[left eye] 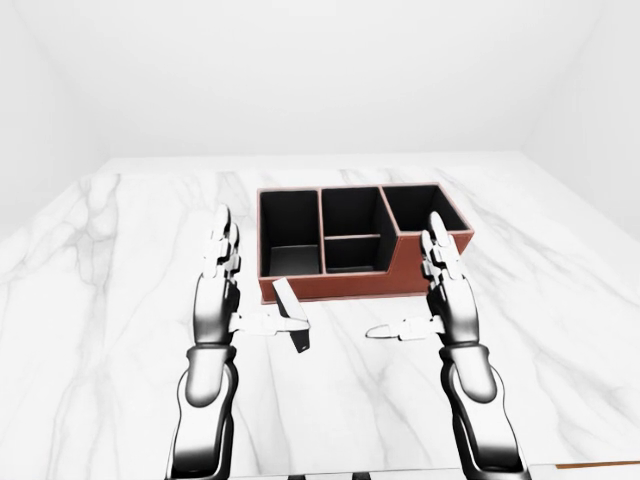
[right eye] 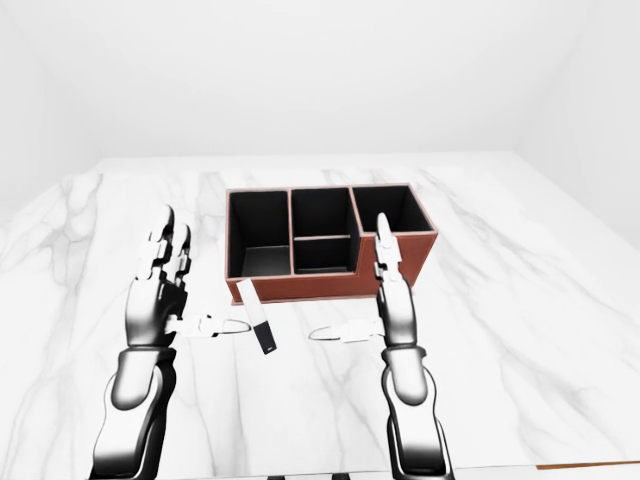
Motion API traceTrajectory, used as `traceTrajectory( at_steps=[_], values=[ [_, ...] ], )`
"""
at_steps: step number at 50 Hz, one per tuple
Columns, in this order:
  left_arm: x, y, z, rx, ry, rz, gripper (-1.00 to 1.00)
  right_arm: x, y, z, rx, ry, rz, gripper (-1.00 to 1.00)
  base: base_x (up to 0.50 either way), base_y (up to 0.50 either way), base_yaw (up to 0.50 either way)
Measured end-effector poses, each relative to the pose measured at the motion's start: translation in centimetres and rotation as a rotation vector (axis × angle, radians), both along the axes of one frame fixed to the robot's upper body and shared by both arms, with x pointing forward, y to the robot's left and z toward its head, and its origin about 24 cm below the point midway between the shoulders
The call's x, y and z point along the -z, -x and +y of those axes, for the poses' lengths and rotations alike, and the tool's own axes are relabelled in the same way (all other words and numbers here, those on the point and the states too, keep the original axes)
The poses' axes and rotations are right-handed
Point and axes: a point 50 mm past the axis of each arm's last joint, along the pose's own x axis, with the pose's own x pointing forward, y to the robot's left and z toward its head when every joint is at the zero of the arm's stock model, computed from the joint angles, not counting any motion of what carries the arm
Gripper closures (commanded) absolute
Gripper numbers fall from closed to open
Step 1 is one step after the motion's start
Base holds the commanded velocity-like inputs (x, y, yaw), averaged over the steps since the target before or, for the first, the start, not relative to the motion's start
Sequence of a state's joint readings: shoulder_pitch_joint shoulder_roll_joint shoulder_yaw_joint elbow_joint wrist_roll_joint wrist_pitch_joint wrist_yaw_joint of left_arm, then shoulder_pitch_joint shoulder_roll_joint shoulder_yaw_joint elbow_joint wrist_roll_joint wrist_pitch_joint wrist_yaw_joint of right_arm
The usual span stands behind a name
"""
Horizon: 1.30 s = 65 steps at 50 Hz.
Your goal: Pick up the book and place it in the right compartment of the caddy.
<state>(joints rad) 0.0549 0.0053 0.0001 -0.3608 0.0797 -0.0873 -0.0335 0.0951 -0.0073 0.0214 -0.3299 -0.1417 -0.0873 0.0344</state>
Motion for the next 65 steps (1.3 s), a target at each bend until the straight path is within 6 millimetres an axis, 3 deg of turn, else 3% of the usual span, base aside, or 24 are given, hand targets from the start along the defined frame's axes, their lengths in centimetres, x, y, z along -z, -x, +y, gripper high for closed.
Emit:
traceTrajectory(
  at_steps=[8, 28, 65],
  values=[
    [0.1, 0.0, -0.1, 0.001, -0.006, 0.002, -1.00, 0.3, 0.0, 0.2, -0.002, 0.007, 0.012, -1.00, 0.00, 0.00, 0.00],
    [0.2, -0.1, -0.2, 0.006, -0.008, 0.008, -1.00, 3.2, -0.2, 2.3, -0.027, 0.050, 0.130, -1.00, 0.00, 0.00, 0.00],
    [0.3, -0.2, -0.3, 0.018, -0.007, 0.016, -1.00, 4.1, 0.4, 7.3, -0.116, 0.093, 0.142, -1.00, 0.00, 0.00, 0.00]
  ],
)
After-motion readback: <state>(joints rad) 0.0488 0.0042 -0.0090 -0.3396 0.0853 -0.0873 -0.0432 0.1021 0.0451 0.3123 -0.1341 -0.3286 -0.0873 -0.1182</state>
